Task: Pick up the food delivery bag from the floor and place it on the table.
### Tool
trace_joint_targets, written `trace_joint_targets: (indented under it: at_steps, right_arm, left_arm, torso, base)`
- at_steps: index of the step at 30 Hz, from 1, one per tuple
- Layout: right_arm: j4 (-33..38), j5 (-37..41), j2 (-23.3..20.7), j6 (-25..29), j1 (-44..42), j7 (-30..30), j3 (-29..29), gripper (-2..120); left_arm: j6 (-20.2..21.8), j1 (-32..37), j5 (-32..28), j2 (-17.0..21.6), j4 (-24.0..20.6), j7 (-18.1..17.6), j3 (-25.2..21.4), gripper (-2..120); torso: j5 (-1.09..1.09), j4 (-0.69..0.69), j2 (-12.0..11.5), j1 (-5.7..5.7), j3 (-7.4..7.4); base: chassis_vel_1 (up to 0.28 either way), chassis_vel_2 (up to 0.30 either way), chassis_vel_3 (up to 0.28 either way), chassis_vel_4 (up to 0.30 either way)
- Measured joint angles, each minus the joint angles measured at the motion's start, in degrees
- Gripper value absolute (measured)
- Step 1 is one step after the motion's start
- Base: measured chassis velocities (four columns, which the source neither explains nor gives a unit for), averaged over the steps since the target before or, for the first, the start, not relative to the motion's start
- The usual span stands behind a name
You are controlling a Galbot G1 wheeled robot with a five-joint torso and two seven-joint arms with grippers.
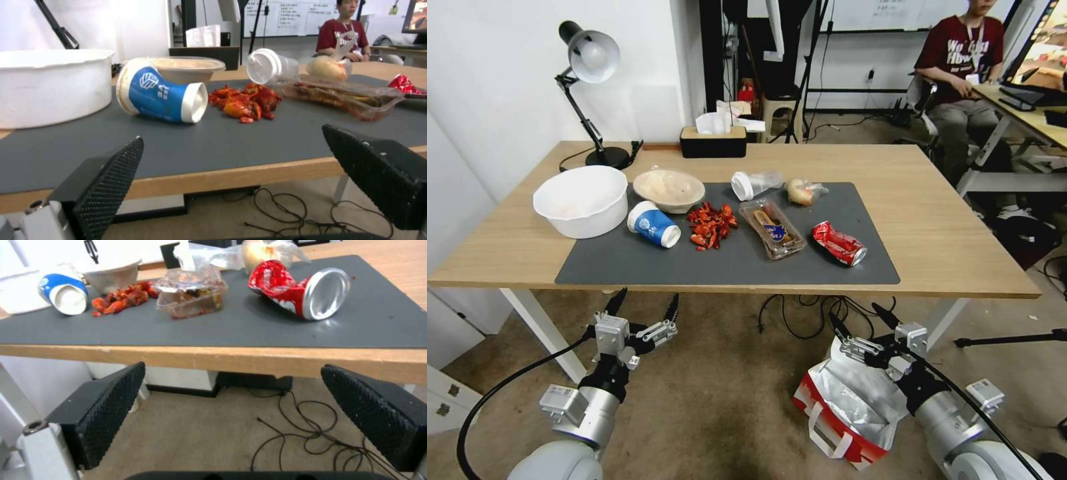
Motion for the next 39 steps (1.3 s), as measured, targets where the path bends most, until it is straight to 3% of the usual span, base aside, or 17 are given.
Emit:
trace_joint_targets:
  at_steps: [13,39]
  right_arm:
    - [-0.1,-1.2,1.6,1.8,-1.2,3.5,-0.8,100]
    - [-2.2,-3.5,1.8,2.2,-0.8,4.8,-0.8,100]
  left_arm:
    - [-0.2,0.4,0.2,-0.3,-0.2,0.2,0.1,100]
    - [-0.8,0.4,0.2,-0.3,0.6,0.3,0.4,100]
  torso:
    - [0.01,0.0,-3.9,-1.69,-2.18]
    - [0.0,0.0,-10.7,-4.6,-6.09]
  base:
    - [0.0,0.0,0.0,0.0]
    - [0.0,0.0,0.0,0.0]
